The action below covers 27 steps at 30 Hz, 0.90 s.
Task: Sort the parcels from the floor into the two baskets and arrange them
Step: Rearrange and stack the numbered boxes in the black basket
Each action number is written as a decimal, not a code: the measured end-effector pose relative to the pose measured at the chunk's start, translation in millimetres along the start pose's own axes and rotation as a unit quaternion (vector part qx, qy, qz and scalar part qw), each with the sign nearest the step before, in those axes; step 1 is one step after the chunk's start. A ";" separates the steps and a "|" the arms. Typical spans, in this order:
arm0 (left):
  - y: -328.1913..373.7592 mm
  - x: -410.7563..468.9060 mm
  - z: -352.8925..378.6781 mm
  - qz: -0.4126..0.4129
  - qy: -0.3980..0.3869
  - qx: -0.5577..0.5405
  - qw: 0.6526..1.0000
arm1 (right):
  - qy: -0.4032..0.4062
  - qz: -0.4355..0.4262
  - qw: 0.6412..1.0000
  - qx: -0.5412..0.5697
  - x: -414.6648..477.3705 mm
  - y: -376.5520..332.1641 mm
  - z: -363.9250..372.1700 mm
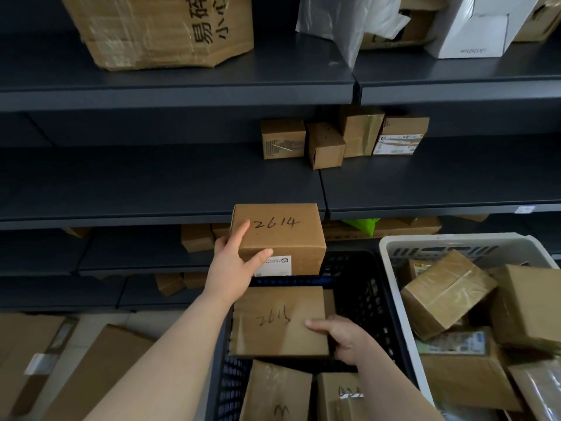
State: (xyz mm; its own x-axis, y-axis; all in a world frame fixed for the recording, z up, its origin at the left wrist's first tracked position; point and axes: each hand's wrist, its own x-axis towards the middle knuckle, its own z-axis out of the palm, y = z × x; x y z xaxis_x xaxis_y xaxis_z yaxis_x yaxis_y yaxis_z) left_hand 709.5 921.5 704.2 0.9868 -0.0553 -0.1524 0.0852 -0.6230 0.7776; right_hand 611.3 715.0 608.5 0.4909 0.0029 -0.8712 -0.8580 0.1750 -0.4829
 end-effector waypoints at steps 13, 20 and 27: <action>4.7 7.3 -2.6 -0.016 -0.008 0.011 1.000 | 0.051 -0.033 0.997 -0.048 -39.7 -29.1 -5.9; 14.3 7.3 -1.6 -0.036 0.012 -0.003 0.999 | 0.137 -0.056 0.987 -0.062 -75.7 -33.8 -32.8; 14.3 5.4 1.5 -0.066 0.003 -0.014 0.998 | 0.270 -0.102 0.933 -0.215 -127.6 -44.2 -58.8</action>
State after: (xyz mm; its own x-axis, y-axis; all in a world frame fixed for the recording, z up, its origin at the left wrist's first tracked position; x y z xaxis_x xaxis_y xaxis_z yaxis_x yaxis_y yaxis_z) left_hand 715.8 911.1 713.6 0.9677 0.0307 -0.2503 0.2178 -0.6019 0.7683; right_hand 577.7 649.1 735.8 0.6025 -0.5036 -0.6192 -0.7933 -0.2932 -0.5335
